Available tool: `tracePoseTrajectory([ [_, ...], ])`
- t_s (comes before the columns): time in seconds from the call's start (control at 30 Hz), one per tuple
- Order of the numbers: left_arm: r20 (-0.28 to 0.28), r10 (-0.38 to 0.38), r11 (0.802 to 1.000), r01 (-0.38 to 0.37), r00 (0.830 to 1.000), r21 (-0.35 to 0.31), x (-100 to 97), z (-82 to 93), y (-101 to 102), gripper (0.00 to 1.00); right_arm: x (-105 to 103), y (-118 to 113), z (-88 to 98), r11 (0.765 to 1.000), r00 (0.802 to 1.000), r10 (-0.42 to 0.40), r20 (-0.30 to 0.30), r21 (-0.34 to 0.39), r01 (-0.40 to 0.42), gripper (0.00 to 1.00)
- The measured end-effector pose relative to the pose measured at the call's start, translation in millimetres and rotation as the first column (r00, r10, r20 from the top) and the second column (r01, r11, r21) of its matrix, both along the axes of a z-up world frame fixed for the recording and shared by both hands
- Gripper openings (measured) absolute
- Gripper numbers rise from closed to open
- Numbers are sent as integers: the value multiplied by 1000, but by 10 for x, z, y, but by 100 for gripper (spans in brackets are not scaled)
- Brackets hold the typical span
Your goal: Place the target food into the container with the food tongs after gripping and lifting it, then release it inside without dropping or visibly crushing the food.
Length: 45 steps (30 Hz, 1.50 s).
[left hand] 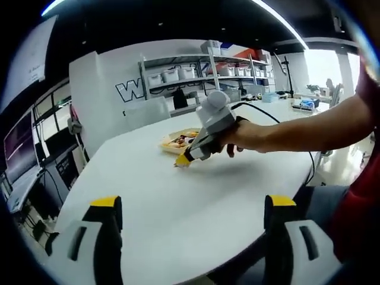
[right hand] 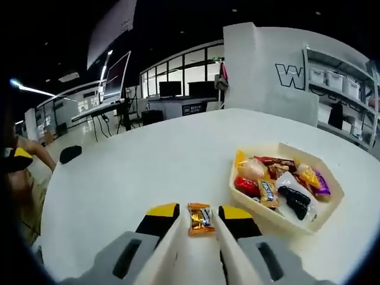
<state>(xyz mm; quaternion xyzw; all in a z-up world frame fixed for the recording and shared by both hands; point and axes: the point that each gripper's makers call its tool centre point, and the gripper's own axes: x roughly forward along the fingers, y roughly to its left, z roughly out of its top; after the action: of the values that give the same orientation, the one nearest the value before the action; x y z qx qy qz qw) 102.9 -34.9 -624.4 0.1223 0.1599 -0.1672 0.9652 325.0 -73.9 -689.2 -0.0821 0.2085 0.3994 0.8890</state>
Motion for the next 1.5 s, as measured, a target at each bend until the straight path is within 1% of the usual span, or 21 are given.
tracePoseTrajectory([
  [0.17,3,8,1000,-8,1000,1,-9,23,14,97,-16,-17,3,1000,1000,6,-7,-6,-6,16],
  [0.27,2,8,1000,-8,1000,4,-11,22,11,97,-26,-40,44,1000,1000,2,-8,17,-2,16],
  [0.33,-2,6,1000,-6,1000,12,-17,13,2,97,-38,-44,86,999,1000,-4,-22,50,5,16],
  [0.37,-4,1,1000,-1,1000,13,-21,10,-18,97,-36,-84,146,999,1000,-5,0,47,5,16],
  [0.43,-4,-3,1000,4,1000,13,-14,4,-48,97,-53,-152,201,998,1000,-14,-2,62,14,16],
  [0.6,2,-17,1000,17,1000,9,-2,24,-139,96,-52,-327,254,997,999,-33,8,68,33,16],
  [0.7,-1,-37,999,37,999,21,16,18,-216,96,9,-487,325,994,998,-64,12,84,63,16],
  [0.93,6,-52,999,52,999,16,19,32,-280,96,58,-689,459,992,995,-93,37,92,90,16],
  [1.13,12,-63,998,62,998,14,25,43,-339,96,67,-736,492,992,994,-97,49,87,93,16],
  [1.27,16,-63,998,63,998,13,33,60,-336,96,80,-744,531,992,994,-97,55,84,92,16],
  [1.5,23,-62,998,62,998,14,66,103,-315,96,163,-766,628,992,993,-99,68,88,93,16],
])
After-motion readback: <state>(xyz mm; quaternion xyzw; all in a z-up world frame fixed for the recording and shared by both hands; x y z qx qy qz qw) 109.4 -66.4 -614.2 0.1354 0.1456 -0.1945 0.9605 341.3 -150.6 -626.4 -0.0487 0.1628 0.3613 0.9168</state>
